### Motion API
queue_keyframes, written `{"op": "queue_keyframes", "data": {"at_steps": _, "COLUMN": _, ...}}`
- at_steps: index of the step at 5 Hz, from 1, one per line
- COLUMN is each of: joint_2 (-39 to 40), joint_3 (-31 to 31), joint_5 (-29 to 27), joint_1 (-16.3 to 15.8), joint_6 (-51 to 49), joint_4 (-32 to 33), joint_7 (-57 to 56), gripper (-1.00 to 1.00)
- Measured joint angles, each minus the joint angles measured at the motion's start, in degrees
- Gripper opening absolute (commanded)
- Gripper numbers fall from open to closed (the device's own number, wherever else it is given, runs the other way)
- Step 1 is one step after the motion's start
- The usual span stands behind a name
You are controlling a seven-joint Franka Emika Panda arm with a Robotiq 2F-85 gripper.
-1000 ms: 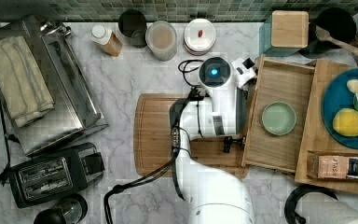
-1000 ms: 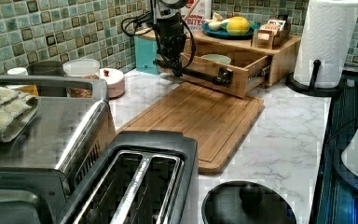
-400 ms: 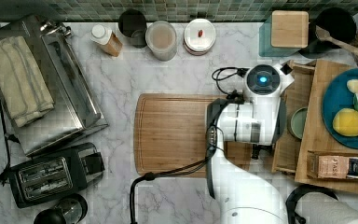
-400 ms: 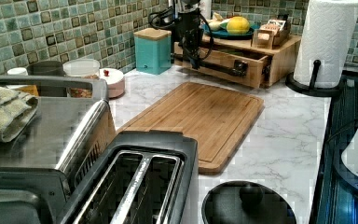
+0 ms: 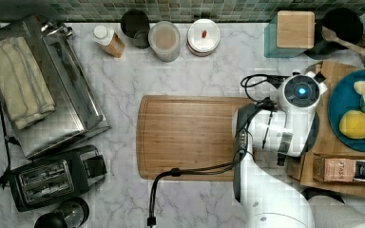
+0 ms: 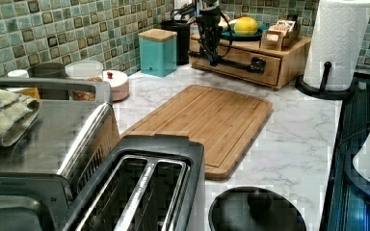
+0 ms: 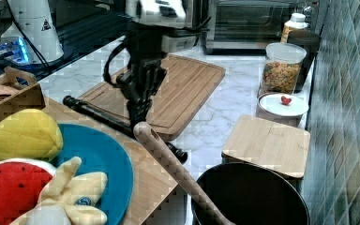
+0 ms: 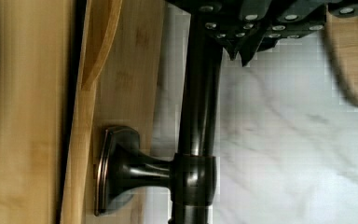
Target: Close the drawer.
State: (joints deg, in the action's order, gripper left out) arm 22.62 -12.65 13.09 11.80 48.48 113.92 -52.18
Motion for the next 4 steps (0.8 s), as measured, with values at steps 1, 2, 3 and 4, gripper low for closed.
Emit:
{"op": "queue_keyframes", "data": {"at_steps": 1, "joint_2": 0.21, "joint_3": -0.36, "joint_5": 0.15, "joint_1": 0.21, "joint_6": 1.48, "joint_4": 0.11, "joint_7": 0.0, "gripper": -1.0}}
{"op": "queue_keyframes", "data": {"at_steps": 2, "joint_2": 0.22, "joint_3": -0.43, "joint_5": -2.19, "joint_1": 0.64, "joint_6": 1.45, "joint_4": 0.0, "joint_7": 0.0, "gripper": -1.0}}
{"op": "queue_keyframes", "data": {"at_steps": 3, "joint_2": 0.15, "joint_3": -0.13, "joint_5": -3.05, "joint_1": 1.11, "joint_6": 1.51, "joint_4": -0.06, "joint_7": 0.0, "gripper": -1.0}}
{"op": "queue_keyframes", "data": {"at_steps": 4, "joint_2": 0.15, "joint_3": -0.13, "joint_5": -3.05, "joint_1": 1.15, "joint_6": 1.51, "joint_4": -0.06, "joint_7": 0.0, "gripper": -1.0}}
